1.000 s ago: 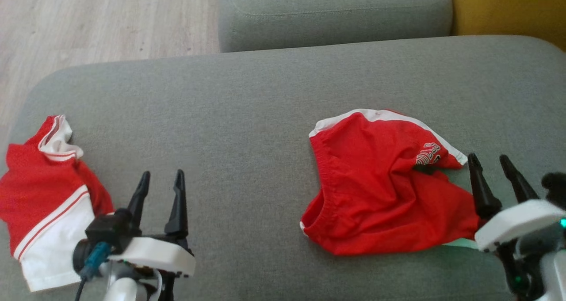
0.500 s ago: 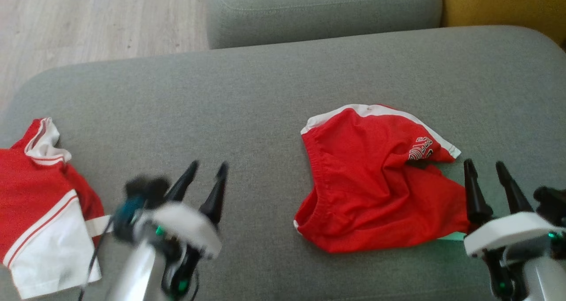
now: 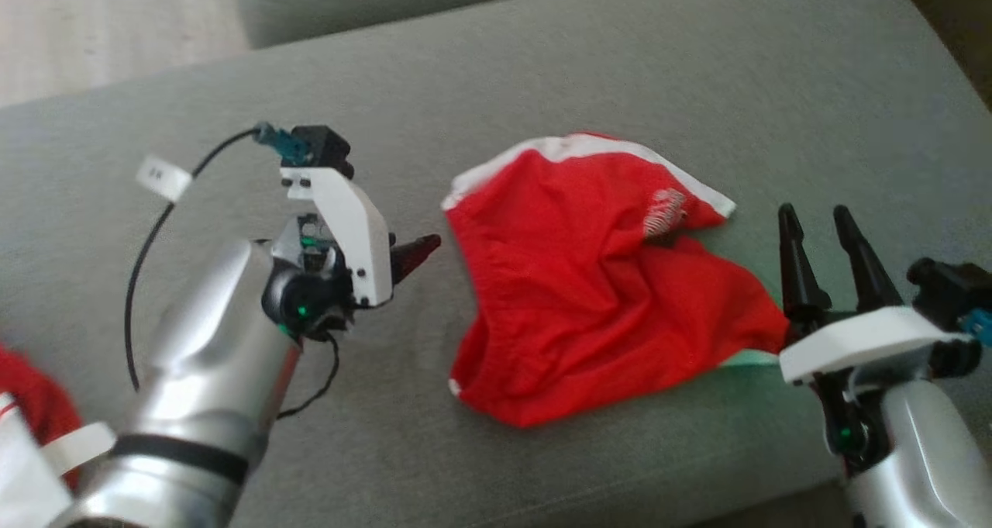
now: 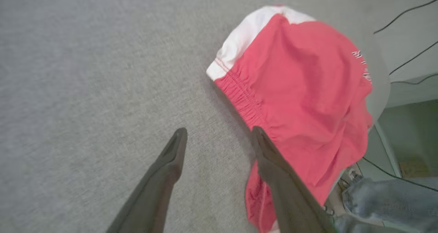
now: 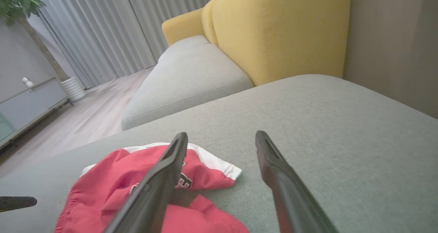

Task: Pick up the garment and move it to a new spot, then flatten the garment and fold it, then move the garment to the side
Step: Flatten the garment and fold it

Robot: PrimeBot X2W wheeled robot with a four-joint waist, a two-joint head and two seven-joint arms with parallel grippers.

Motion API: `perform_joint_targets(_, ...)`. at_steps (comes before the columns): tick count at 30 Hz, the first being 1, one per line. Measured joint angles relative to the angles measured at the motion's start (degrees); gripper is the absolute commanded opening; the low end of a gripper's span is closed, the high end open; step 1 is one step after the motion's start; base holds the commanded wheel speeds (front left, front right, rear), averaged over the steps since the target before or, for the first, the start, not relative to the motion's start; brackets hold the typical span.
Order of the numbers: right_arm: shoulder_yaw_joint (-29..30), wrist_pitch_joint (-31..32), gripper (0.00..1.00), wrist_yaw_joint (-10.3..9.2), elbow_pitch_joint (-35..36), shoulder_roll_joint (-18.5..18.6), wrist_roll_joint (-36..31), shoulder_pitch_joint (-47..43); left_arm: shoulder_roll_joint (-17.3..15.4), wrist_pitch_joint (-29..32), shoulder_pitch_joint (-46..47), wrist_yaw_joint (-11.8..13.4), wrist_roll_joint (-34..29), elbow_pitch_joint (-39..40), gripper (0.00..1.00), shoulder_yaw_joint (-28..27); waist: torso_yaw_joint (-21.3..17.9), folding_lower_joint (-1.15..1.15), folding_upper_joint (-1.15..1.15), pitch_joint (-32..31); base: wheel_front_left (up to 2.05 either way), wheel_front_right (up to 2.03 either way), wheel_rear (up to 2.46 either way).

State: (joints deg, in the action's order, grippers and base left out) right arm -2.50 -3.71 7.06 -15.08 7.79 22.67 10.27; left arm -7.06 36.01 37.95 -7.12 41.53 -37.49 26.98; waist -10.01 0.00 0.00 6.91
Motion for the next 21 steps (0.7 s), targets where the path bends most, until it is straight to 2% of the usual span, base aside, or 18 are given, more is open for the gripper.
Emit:
perform_joint_targets(5, -2.0, -1.44, 1.0, 0.0, -1.94, 0.0, 1.16, 2.55, 0.25, 6.44, 5.48, 0.0, 3.63, -8.15, 1.0, 0.69, -4.51, 0.0, 0.0, 2.98, 0.0, 0.0, 0.0)
perform_joint_targets(11, -4.93, -3.45, 1.0, 0.0, -4.54, -0.09, 2.68, 4.93, 1.88, 7.59, 9.6, -0.07, 5.15, -16.46, 1.0, 0.45, -9.4, 0.0, 0.0, 5.8, 0.0, 0.0, 0.0)
perform_joint_targets(12, -5.19, -3.49, 1.0, 0.0, -4.91, -0.09, 2.85, 5.1, 2.05, 7.6, 10.15, -0.32, 5.78, -17.14, 0.87, 0.25, -9.83, 0.0, 0.0, 6.01, 0.0, 0.0, 0.0)
perform_joint_targets(13, -5.3, -3.85, 1.0, -0.01, -5.34, -0.09, 3.11, 5.24, 2.14, 7.59, 10.74, -0.38, 6.48, -17.82, 0.44, 0.12, -10.16, 0.0, 0.0, 6.17, 0.0, 0.0, 0.0)
perform_joint_targets(14, -5.36, -4.07, 1.0, 0.0, -5.69, -0.07, 3.27, 5.41, 2.26, 7.47, 11.07, -0.37, 7.11, -18.31, 0.09, -0.05, -10.33, 0.0, 0.0, 6.22, 0.0, 0.0, 0.0)
perform_joint_targets(15, -5.38, -4.34, 1.0, 0.0, -6.02, -0.01, 3.45, 5.49, 2.5, 7.24, 11.18, -0.36, 7.75, -18.7, 0.0, -0.14, -10.32, 0.0, 0.0, 6.13, 0.0, 0.0, 0.0)
perform_joint_targets(21, -5.25, -4.63, 1.0, 0.0, -7.04, 0.35, 3.48, 5.5, 3.21, 3.99, 11.95, -0.36, 10.66, -20.08, 0.0, -2.08, -8.94, 0.0, 0.0, 4.95, 0.0, 0.0, 0.0)
